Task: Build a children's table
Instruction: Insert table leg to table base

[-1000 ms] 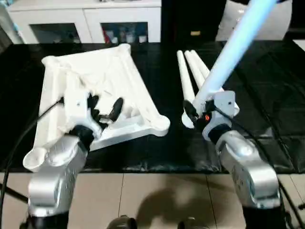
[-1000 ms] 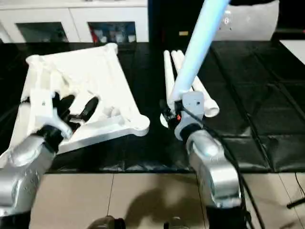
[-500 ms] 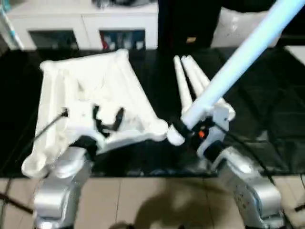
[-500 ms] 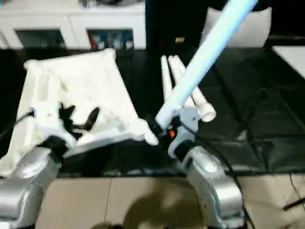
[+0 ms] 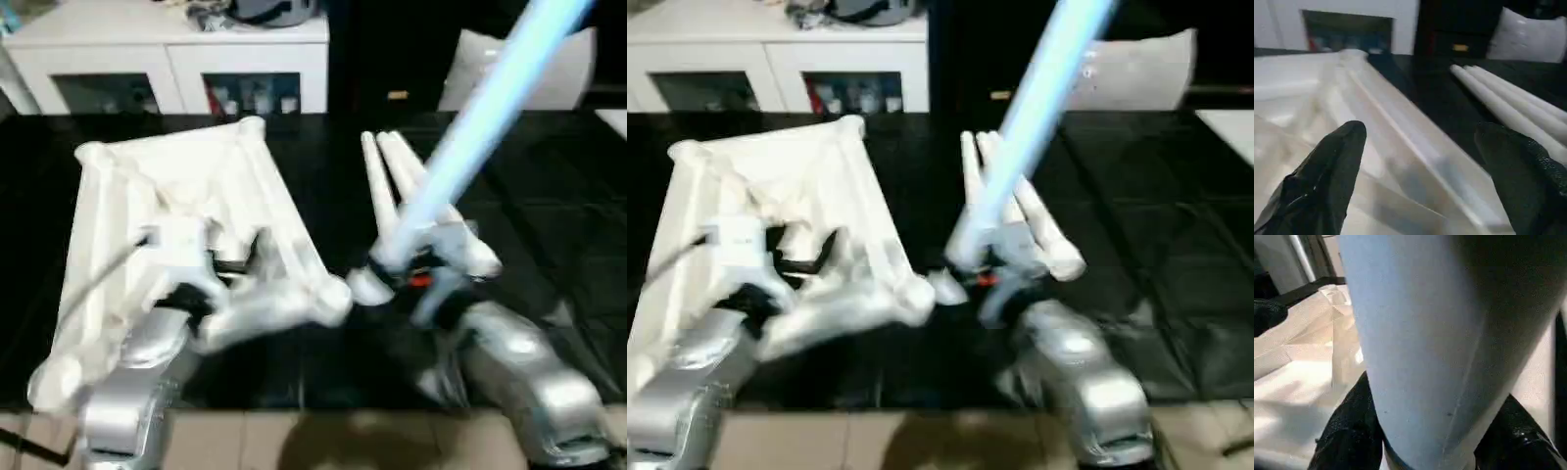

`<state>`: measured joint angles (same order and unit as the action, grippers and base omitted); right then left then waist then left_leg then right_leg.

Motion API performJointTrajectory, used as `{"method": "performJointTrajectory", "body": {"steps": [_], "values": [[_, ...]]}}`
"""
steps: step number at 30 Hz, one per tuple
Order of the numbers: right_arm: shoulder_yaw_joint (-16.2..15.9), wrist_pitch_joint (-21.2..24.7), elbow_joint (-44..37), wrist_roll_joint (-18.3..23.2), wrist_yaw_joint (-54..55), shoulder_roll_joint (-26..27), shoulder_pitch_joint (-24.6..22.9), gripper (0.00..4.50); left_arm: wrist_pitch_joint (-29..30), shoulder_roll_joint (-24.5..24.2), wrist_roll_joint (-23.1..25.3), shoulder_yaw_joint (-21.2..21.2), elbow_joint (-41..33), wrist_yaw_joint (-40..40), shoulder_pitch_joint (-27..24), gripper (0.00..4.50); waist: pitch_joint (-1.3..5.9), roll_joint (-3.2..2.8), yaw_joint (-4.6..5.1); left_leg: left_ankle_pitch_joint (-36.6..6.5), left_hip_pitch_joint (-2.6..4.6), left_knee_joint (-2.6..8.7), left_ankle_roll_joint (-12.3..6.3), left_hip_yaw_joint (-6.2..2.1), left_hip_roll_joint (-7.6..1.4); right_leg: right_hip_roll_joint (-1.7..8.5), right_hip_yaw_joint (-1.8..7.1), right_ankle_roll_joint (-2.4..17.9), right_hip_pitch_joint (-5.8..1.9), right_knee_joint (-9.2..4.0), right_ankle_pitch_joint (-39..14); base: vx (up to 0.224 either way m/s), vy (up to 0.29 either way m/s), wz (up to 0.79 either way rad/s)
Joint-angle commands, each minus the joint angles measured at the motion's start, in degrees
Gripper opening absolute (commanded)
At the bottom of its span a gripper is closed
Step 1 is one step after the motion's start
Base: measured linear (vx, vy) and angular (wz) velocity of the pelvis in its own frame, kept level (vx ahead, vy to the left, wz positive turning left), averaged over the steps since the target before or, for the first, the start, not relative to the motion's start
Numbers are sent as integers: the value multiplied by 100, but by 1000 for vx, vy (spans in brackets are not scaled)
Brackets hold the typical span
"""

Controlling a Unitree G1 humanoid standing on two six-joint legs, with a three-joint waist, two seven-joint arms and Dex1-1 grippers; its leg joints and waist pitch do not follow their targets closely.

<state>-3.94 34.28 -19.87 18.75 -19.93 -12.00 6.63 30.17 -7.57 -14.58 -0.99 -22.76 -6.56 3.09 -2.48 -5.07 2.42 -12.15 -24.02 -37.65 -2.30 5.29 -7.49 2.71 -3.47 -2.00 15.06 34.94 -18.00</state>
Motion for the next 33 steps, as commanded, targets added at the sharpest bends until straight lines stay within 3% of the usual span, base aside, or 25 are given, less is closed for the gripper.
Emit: {"method": "performJointTrajectory", "body": {"steps": [1,2,3,4,5,6,7,9,10,11,12,15,16,17,19,21,22,24,25,27,28,30,31,32,33], "values": [[-63,-130,-38,-34,-70,22,94,191,-102,-52,64,-122,9,-15,-63,407,419,-125,130,3736,845,229,-1931,-713,-826,97,39,595,593,380,1188,121,2,-5],[-61,-132,-37,-35,-70,21,94,191,-101,-55,62,-119,10,-23,-64,407,492,-99,193,5252,1043,134,-2119,-964,-1011,254,199,288,792,436,928,121,2,-5],[-52,-144,-35,-28,-68,9,94,191,-78,-80,67,-95,11,-48,-68,407,478,-71,116,6645,1009,81,-1971,-1009,-1014,366,347,15,781,373,1044,91,28,-1],[-38,-161,-41,-18,-58,3,70,191,-103,-131,103,-49,15,-91,-84,407,433,10,6,7764,816,161,-1057,-786,-601,372,457,-386,725,109,1743,-43,59,2],[-29,-177,-55,-11,-49,-11,36,191,-123,-199,136,17,16,-163,-109,407,449,85,-42,7078,747,176,-873,-682,-446,370,482,-347,677,-34,1893,-43,59,2],[-46,-216,-69,-22,-46,-35,-4,191,-129,-245,138,63,15,-226,-153,407,367,223,-130,4785,406,165,-583,-355,-112,452,519,66,528,-235,2284,-93,25,8],[-50,-264,-100,-38,-53,-51,-32,191,-102,-295,177,109,-5,-241,-197,407,364,329,-217,2495,159,259,-420,-129,9,562,560,310,301,-205,2624,0,0,0],[9,-344,-154,-7,-96,-39,-40,191,-48,-456,250,236,-39,-343,-249,407,316,319,-263,854,124,394,-262,-98,-94,639,560,486,270,-256,2321,0,0,0],[93,-411,-152,4,-101,-20,7,191,9,-566,257,308,-74,-483,-266,407,225,273,-259,-451,176,551,-1,-82,-199,558,497,815,318,-296,1173,-103,-37,4],[170,-404,-149,3,-45,0,32,191,29,-632,228,327,-114,-585,-291,407,201,242,-242,-776,204,595,68,-67,-246,529,474,934,349,-306,734,-103,-37,4],[296,-378,-137,76,-18,16,87,191,67,-750,164,332,-148,-767,-293,407,109,178,-216,-1570,247,695,296,-58,-299,454,449,1090,442,-335,-259,-116,-18,6],[533,-230,-110,308,30,28,130,191,118,-1188,-78,317,-136,-1392,-219,407,-33,182,-181,-3109,373,778,881,-77,-303,435,449,848,603,-468,-2052,-120,10,1],[523,-216,-49,269,23,-13,133,191,154,-1298,-91,351,-73,-1530,-155,407,-32,96,-184,-3486,390,818,1107,-149,-296,445,435,634,592,-468,-2237,-105,34,-4],[507,-235,13,297,-55,-31,129,191,171,-1421,-110,396,13,-1710,-79,407,-37,47,-186,-3562,386,837,1158,-160,-294,435,423,580,590,-477,-2163,-105,34,-4],[430,-367,65,314,-181,-36,101,191,144,-1691,-144,484,161,-2089,-16,407,-9,33,-175,-3532,348,863,1162,-144,-276,440,401,547,574,-471,-1882,-82,45,-9],[378,-487,73,270,-219,-34,108,191,127,-1853,-167,531,228,-2298,-8,407,-13,42,-153,-3459,306,881,1128,-139,-279,455,390,581,542,-446,-1788,-68,39,-9],[368,-468,71,239,-211,-45,122,191,153,-1934,-199,552,277,-2424,8,407,9,96,-146,-3131,297,874,991,-94,-284,496,417,657,546,-453,-1772,0,0,0],[363,-439,65,218,-196,-48,126,191,170,-1974,-220,558,303,-2493,12,407,-3,66,-115,-2899,276,875,930,-67,-292,513,434,716,551,-471,-1783,0,0,0],[383,-316,84,337,-310,-90,184,191,104,-2183,-343,697,440,-3032,143,407,56,298,-138,-2529,220,867,764,-41,-296,530,440,750,500,-452,-1792,0,0,0],[397,-346,235,374,-389,-96,250,191,131,-2339,-380,871,543,-3395,288,407,16,180,-195,-2465,279,855,732,-7,-289,555,479,764,616,-495,-2013,0,0,0],[349,-401,385,352,-428,-72,291,191,158,-2566,-389,1050,690,-3806,432,407,31,39,-180,-2701,303,861,890,-33,-287,534,460,748,626,-491,-2024,0,0,0],[311,-422,416,314,-423,-54,294,191,146,-2628,-364,1085,752,-3881,463,378,39,132,-173,-2837,257,919,968,-41,-311,473,419,740,601,-427,-1613,0,0,0],[225,-489,455,221,-554,-172,376,191,76,-2541,-291,1187,1249,-4044,819,371,-16,240,-172,-2890,290,909,905,9,-308,469,456,740,682,-455,-1726,0,0,0],[227,-490,455,221,-558,-178,379,191,76,-2537,-287,1196,1268,-4054,836,371,-1,205,-197,-2878,350,885,907,38,-297,481,479,743,712,-483,-1835,0,0,0],[241,-496,449,218,-597,-229,402,191,80,-2506,-254,1279,1435,-4143,977,363,22,270,-198,-2799,369,857,878,64,-299,496,496,773,713,-501,-1865,0,0,0]]}}
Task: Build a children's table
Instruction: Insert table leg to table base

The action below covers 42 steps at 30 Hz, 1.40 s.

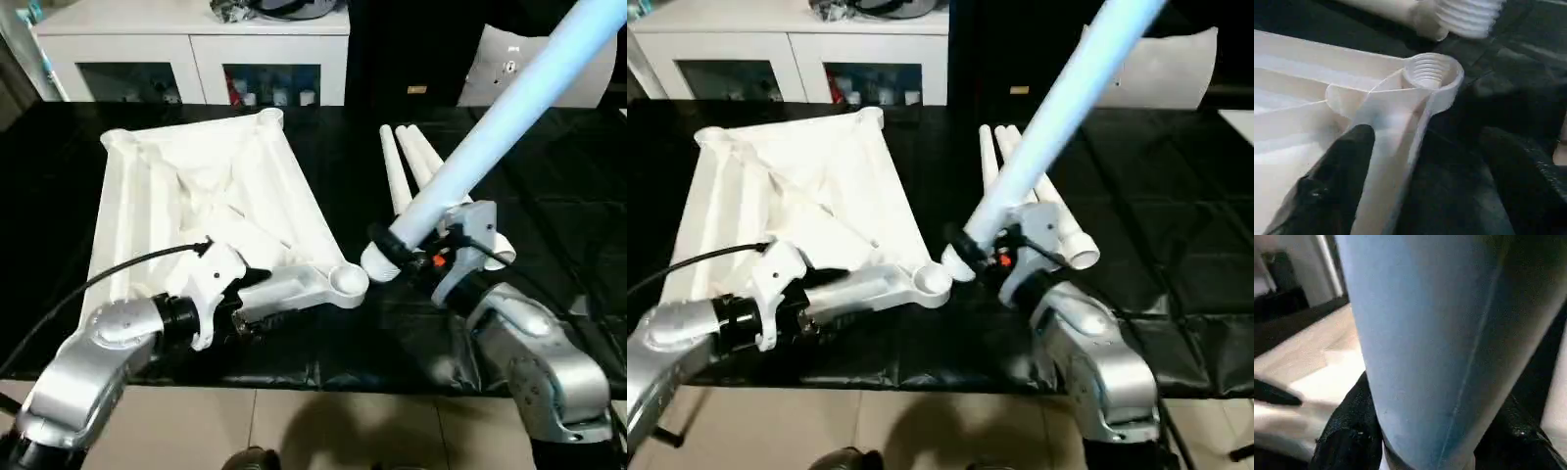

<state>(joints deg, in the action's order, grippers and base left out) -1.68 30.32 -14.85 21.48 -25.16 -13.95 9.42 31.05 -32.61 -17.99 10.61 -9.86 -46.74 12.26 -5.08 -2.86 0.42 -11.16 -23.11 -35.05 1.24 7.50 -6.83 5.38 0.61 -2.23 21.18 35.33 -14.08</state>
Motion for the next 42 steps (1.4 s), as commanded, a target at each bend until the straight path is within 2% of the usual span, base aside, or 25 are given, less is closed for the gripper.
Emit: {"method": "performJointTrajectory", "body": {"steps": [1,2,3,5,6,7,8,9,10,11,12,15,16,17,19,21,22,23,24,27,31,34,36,38,42], "values": [[35,-116,-67,-30,-172,-116,141,191,-33,36,147,225,314,-218,220,351,292,0,-34,-2471,219,624,446,-150,-385,252,104,851,32,-515,-2017,0,0,0],[35,-116,-67,-30,-172,-116,141,191,-33,36,147,225,314,-218,220,338,301,15,-36,-2385,200,637,429,-146,-395,236,93,863,12,-497,-1868,0,0,0],[39,-122,-98,-39,-190,-164,127,191,25,56,131,261,335,-216,280,330,321,-81,-58,-2218,179,663,422,-153,-406,225,73,909,-22,-429,-1530,0,0,0],[21,-178,-93,-29,-386,-297,69,191,90,157,63,335,409,-239,407,317,298,-3,-58,-2218,172,654,367,-106,-403,210,73,929,-6,-464,-1425,0,0,0],[41,-167,-78,-3,-402,-299,44,191,141,187,49,337,421,-212,414,307,294,117,-61,-2172,174,643,302,-77,-411,216,86,940,-1,-480,-1433,0,0,0],[68,-149,-55,36,-416,-292,14,191,202,222,34,334,437,-176,415,298,304,52,-100,-1973,202,608,165,-47,-417,257,109,1041,22,-490,-1516,0,0,0],[137,-76,-8,90,-330,-254,2,191,191,179,111,420,419,-224,422,292,336,32,-103,-1931,188,606,160,-52,-420,263,98,1073,-14,-479,-1532,0,0,0],[197,-25,30,132,-249,-227,-37,191,293,121,184,521,350,-261,413,292,295,-46,-92,-1953,145,638,207,-60,-424,236,74,1037,-7,-477,-1497,0,0,0],[194,-35,29,122,-243,-230,-54,191,357,114,186,534,325,-259,406,280,321,14,-96,-1920,143,636,220,-56,-431,217,68,1029,-18,-453,-1305,0,0,0],[178,-9,-31,137,-240,-225,-77,191,368,92,224,558,298,-252,405,280,341,-22,-104,-1876,156,630,223,-49,-429,210,66,1050,-18,-440,-1184,0,0,0],[174,3,-54,147,-239,-226,-84,191,365,84,247,575,292,-252,411,259,340,9,-100,-1817,145,624,158,-25,-423,202,69,1082,-17,-445,-993,0,0,0],[142,23,-117,137,-230,-249,-86,191,361,30,357,670,268,-262,451,249,336,-1,-98,-1502,130,598,37,7,-434,189,63,1181,-16,-426,-572,61,-22,-7],[111,29,-158,103,-230,-267,-78,191,445,-20,381,716,173,-283,465,242,326,-58,-97,-1307,128,590,6,11,-435,178,58,1240,-25,-398,-250,71,-29,-4],[88,32,-187,84,-246,-280,-92,191,550,-45,360,716,59,-269,439,229,334,-44,-96,-1216,131,583,-20,18,-437,167,52,1274,-34,-393,-78,71,-29,-4],[44,44,-244,50,-262,-317,-135,191,574,-98,416,750,-29,-210,384,210,355,-6,-99,-628,120,524,-208,51,-417,155,41,1445,-91,-335,772,65,-23,-2],[31,84,-299,65,-271,-331,-148,191,629,-125,447,765,-79,-171,343,199,348,-5,-107,-356,119,499,-365,76,-409,158,39,1531,-108,-321,1080,57,-22,-1],[32,101,-312,79,-276,-333,-143,191,663,-122,453,761,-83,-154,338,185,341,-9,-109,-345,122,502,-392,81,-414,162,36,1553,-106,-325,1066,0,0,0],[10,127,-329,95,-289,-336,-124,191,661,-171,539,781,-76,-133,325,173,325,51,-109,-401,120,515,-426,92,-428,166,32,1594,-108,-335,906,0,0,0],[2,134,-333,100,-293,-337,-118,191,657,-189,570,789,-74,-126,320,168,304,14,-111,-559,128,534,-406,89,-441,172,27,1593,-99,-358,564,0,0,0],[-85,162,-336,111,-336,-339,-50,191,723,-292,632,740,-156,-79,267,140,258,-18,-101,-1067,164,593,-221,78,-471,156,33,1488,-54,-411,-273,0,0,0],[-138,182,-331,102,-373,-329,18,191,838,-402,643,687,-336,-37,182,109,218,-11,-88,-1628,183,653,77,64,-487,157,55,1317,-1,-457,-923,0,0,0],[-177,181,-295,94,-379,-298,86,191,753,-488,705,681,-349,-62,105,87,222,-4,-90,-1714,184,665,157,65,-480,154,68,1204,18,-468,-1051,0,0,0],[-219,170,-262,87,-383,-280,125,191,644,-507,740,692,-286,-86,65,77,230,31,-90,-1652,174,667,158,65,-481,155,76,1153,19,-467,-998,0,0,0],[-298,130,-193,66,-412,-260,189,191,403,-557,873,769,-157,-90,68,52,255,65,-87,-1443,160,656,117,77,-480,151,78,1151,9,-452,-730,0,0,0],[-372,128,-113,62,-489,-231,305,191,120,-424,894,648,-10,36,164,30,281,57,-101,-1072,155,622,-13,104,-473,153,81,1245,-9,-412,-220,0,0,0]]}}
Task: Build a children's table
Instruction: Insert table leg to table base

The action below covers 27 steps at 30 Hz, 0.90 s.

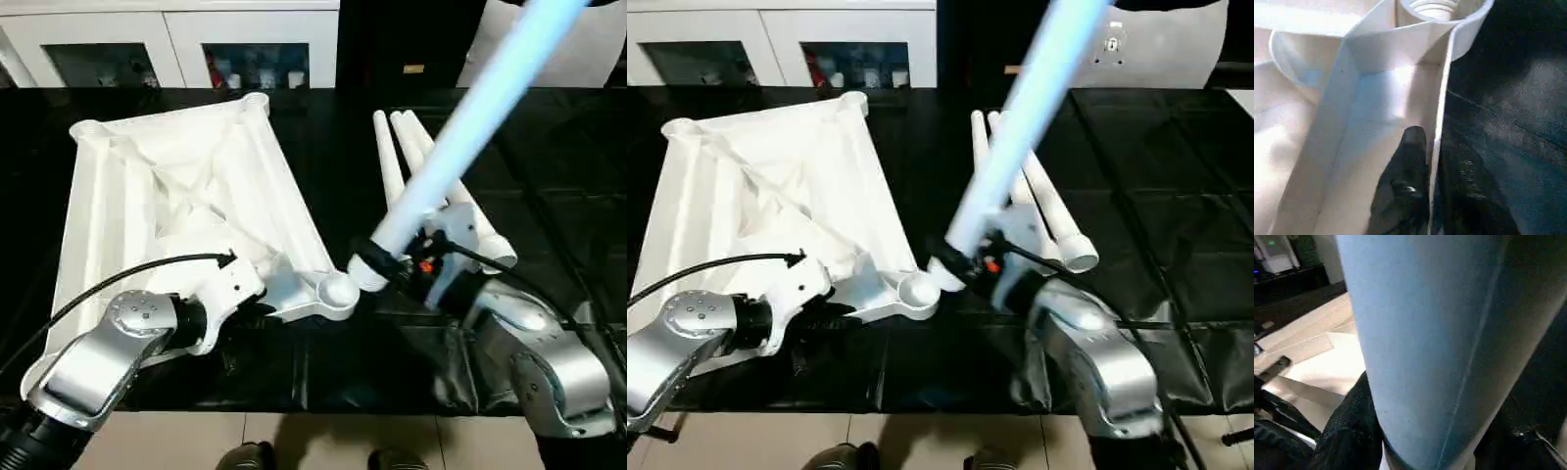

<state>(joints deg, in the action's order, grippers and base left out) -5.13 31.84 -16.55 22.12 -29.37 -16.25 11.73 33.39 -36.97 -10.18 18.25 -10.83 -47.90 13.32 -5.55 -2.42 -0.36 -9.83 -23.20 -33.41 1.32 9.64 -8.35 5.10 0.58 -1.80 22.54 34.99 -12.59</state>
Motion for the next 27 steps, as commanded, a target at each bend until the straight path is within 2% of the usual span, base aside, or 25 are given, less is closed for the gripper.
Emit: {"method": "performJointTrajectory", "body": {"steps": [1,2,4,5,6,7,8,9,11,13,14,15,16,17,20,22,23,24,26,27], "values": [[-52,-18,69,-3,-96,-2,97,191,-126,46,82,-154,112,165,71,13,344,35,-21,-1090,166,443,-58,-104,-322,179,82,1246,-156,-363,-181,0,0,0],[-83,-12,84,-4,-130,-6,126,191,-136,91,41,-205,144,180,86,13,344,24,-25,-1036,164,438,-73,-104,-321,178,79,1277,-156,-349,-97,0,0,0],[-187,-10,126,-48,-195,-30,206,191,-332,170,6,-252,206,173,79,1,368,64,-4,-825,143,409,-134,-94,-311,174,75,1341,-193,-320,218,0,0,0],[-193,-9,129,-50,-199,-32,210,191,-343,174,4,-253,209,170,79,1,374,66,7,-609,124,387,-211,-96,-300,174,67,1385,-208,-293,505,0,0,0],[-352,23,202,-103,-321,-88,355,191,-799,179,115,-179,362,93,75,1,378,137,30,-536,122,367,-315,-71,-298,170,72,1417,-212,-302,641,0,0,0],[-352,23,202,-103,-321,-88,355,191,-799,179,115,-179,362,93,75,0,365,110,25,-590,125,367,-386,-67,-300,187,75,1434,-211,-308,501,0,0,0],[-451,74,274,-140,-386,-118,465,191,-1149,158,217,-105,518,2,95,0,357,104,18,-629,132,368,-406,-65,-308,195,80,1433,-203,-324,401,0,0,0],[-472,99,302,-149,-393,-121,492,191,-1199,156,223,-96,552,-27,105,0,360,148,33,-699,136,371,-419,-53,-319,186,83,1429,-203,-333,213,0,0,0],[-550,218,456,-176,-423,-120,609,191,-1342,139,222,-60,685,-176,161,0,340,112,11,-817,157,385,-360,-56,-329,188,86,1433,-174,-344,-133,0,0,0],[-692,302,802,-298,-465,-100,846,191,-1568,119,189,-32,895,-460,263,0,340,159,-7,-976,173,390,-239,-39,-328,190,100,1420,-151,-366,-555,0,0,0],[-718,322,883,-322,-467,-90,905,191,-1637,128,140,-53,919,-545,267,0,342,143,-14,-993,179,392,-207,-39,-332,193,103,1418,-149,-359,-594,0,0,0],[-785,314,968,-375,-508,-116,971,191,-1675,133,99,-72,940,-610,266,0,336,173,-14,-991,175,398,-184,-33,-342,186,108,1389,-144,-361,-600,0,0,0],[-833,318,1035,-381,-559,-135,1021,191,-1796,116,82,-63,972,-715,269,0,337,166,-21,-985,171,400,-174,-40,-342,190,107,1382,-150,-350,-595,0,0,0],[-891,347,1091,-380,-627,-164,1067,191,-1878,97,82,-50,1011,-789,274,0,354,187,-21,-961,180,394,-171,-34,-346,188,104,1370,-148,-347,-564,0,0,0],[-996,294,1202,-434,-733,-199,1138,191,-2086,72,114,2,1101,-974,300,0,367,174,-39,-801,179,380,-223,-26,-344,185,104,1370,-145,-320,-336,0,0,0],[-1043,275,1313,-441,-829,-179,1204,191,-2133,58,112,30,1114,-1117,296,0,375,201,-57,-786,182,377,-247,-20,-351,188,103,1382,-150,-312,-258,0,0,0],[-1061,282,1335,-446,-855,-182,1217,191,-2130,55,117,37,1114,-1133,296,0,380,195,-70,-784,187,374,-260,-17,-350,189,101,1410,-142,-310,-254,0,0,0],[-1125,312,1388,-470,-921,-202,1247,191,-2125,57,149,50,1132,-1128,304,0,382,215,-71,-781,182,372,-265,-11,-349,187,102,1417,-148,-309,-250,0,0,0],[-1180,372,1444,-458,-1012,-213,1269,191,-2198,92,212,46,1221,-1107,339,0,376,201,-88,-795,187,375,-248,-11,-354,187,103,1416,-138,-306,-308,0,0,0],[-1190,372,1463,-459,-1030,-212,1274,191,-2229,99,231,46,1250,-1110,354,0,374,221,-90,-839,184,376,-231,-9,-353,191,107,1397,-139,-312,-371,0,0,0]]}}
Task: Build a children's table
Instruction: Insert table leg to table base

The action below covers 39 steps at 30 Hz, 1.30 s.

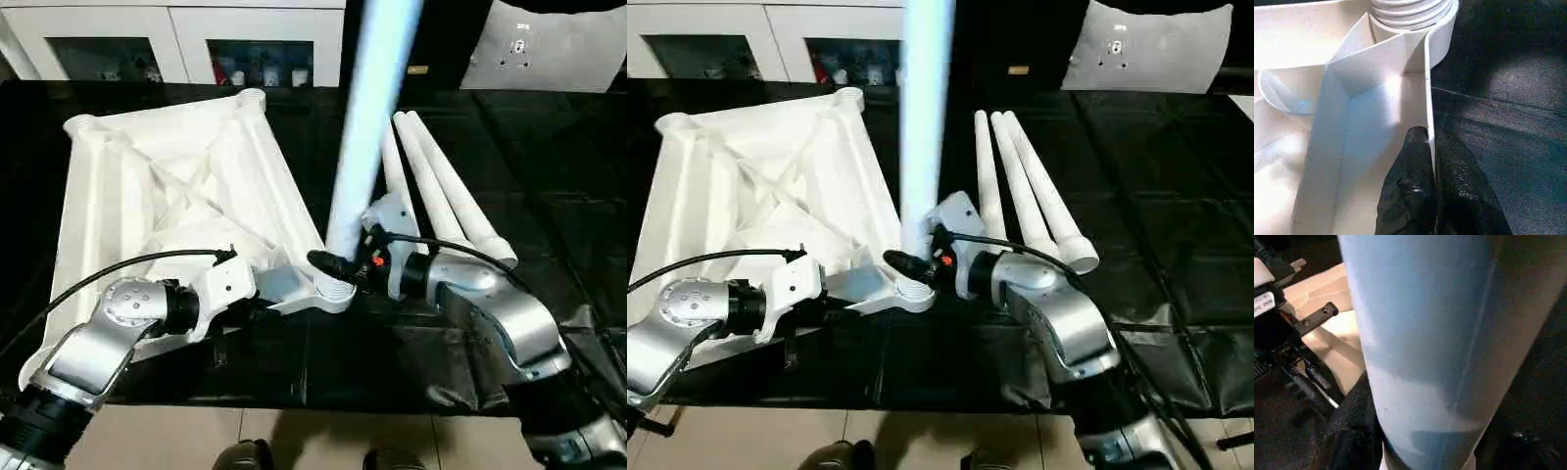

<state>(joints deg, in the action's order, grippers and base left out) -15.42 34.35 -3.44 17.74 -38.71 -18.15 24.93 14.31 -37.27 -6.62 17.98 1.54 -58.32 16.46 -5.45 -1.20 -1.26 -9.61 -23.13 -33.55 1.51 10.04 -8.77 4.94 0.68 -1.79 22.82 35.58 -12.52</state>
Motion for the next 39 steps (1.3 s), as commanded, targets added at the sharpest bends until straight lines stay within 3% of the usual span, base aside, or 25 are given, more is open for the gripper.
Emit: {"method": "performJointTrajectory", "body": {"steps": [1,7,11,13,14,16,18,19,25,26,28,31,32,33,35,36,38,39], "values": [[-174,119,169,-21,-117,-23,-44,191,-362,137,-102,72,43,-75,53,0,363,110,-1,-882,176,389,-244,-47,-313,210,100,1387,-169,-375,-411,0,0,0],[-122,-22,470,-38,-162,61,-74,191,-446,220,-124,26,104,-212,113,0,354,119,-35,-1045,187,394,-167,-41,-317,217,112,1314,-140,-400,-762,0,0,0],[242,-161,793,163,-140,229,-286,191,-400,274,-82,-57,183,-111,141,0,337,96,-35,-1293,192,419,-59,-47,-325,223,123,1259,-114,-435,-1078,0,0,0],[376,-198,854,287,-180,278,-438,191,-359,308,-115,-113,206,-97,145,0,344,110,-38,-1308,188,425,-47,-53,-329,219,119,1247,-122,-429,-1049,0,0,0],[393,-202,861,304,-185,284,-461,191,-351,313,-123,-122,208,-94,146,0,347,69,-44,-1301,192,427,-39,-54,-327,214,118,1251,-114,-428,-975,0,0,0],[466,-377,952,332,-230,310,-710,191,-307,342,-162,-186,231,-96,160,0,347,52,-59,-1278,186,427,-60,-54,-324,212,114,1289,-114,-419,-835,0,0,0],[450,-440,969,308,-258,296,-793,191,-311,341,-156,-189,240,-102,170,0,350,74,-59,-1274,170,431,-76,-56,-319,209,108,1292,-133,-419,-831,0,0,0],[413,-532,978,241,-276,273,-882,191,-312,347,-154,-195,248,-110,176,0,347,46,-64,-1285,171,436,-73,-62,-317,212,106,1291,-130,-418,-853,0,0,0],[-133,-985,902,-378,-424,-92,-1040,191,-344,323,-68,-163,293,-218,222,0,337,49,-69,-1359,186,450,-57,-59,-326,201,108,1249,-119,-438,-894,0,0,0],[-166,-999,915,-407,-442,-106,-1018,191,-353,316,-56,-154,294,-230,228,0,314,24,-63,-1432,183,462,-43,-61,-326,195,109,1230,-101,-451,-956,0,0,0],[-290,-1050,1018,-504,-546,-135,-888,191,-402,283,2,-110,297,-305,258,0,263,51,-56,-1612,187,484,-15,-64,-333,206,120,1184,-76,-481,-1186,0,0,0],[-516,-1073,1200,-619,-796,-186,-693,190,-456,239,52,-60,308,-419,317,0,243,48,-42,-1894,198,503,72,-81,-338,217,129,1122,-55,-503,-1590,0,0,0],[-667,-1076,1286,-666,-986,-240,-618,190,-474,223,66,-37,321,-479,367,0,172,102,-17,-2038,183,528,95,-88,-336,213,131,1049,-23,-529,-1828,0,0,0],[-794,-1057,1365,-702,-1136,-282,-561,190,-488,223,74,-23,353,-522,426,0,143,109,-7,-2138,198,535,129,-93,-340,222,145,986,0,-548,-2031,0,0,0],[-917,-1040,1431,-719,-1300,-321,-522,190,-511,229,84,-3,402,-590,503,0,151,78,-22,-2216,252,538,181,-91,-353,228,163,958,30,-565,-2039,0,0,0],[-934,-1036,1438,-716,-1329,-326,-519,190,-517,230,85,2,412,-605,518,0,94,138,-4,-2265,235,555,173,-89,-353,221,163,938,49,-587,-2050,0,0,0],[-1048,-996,1444,-724,-1530,-330,-546,190,-555,249,95,14,555,-721,707,0,49,179,-9,-2281,236,600,172,-96,-356,211,158,871,40,-588,-1954,0,0,0],[-1086,-981,1435,-725,-1580,-335,-559,190,-578,251,98,7,618,-746,768,0,49,168,-17,-2302,258,601,174,-93,-354,209,162,857,51,-593,-1979,0,0,0]]}}
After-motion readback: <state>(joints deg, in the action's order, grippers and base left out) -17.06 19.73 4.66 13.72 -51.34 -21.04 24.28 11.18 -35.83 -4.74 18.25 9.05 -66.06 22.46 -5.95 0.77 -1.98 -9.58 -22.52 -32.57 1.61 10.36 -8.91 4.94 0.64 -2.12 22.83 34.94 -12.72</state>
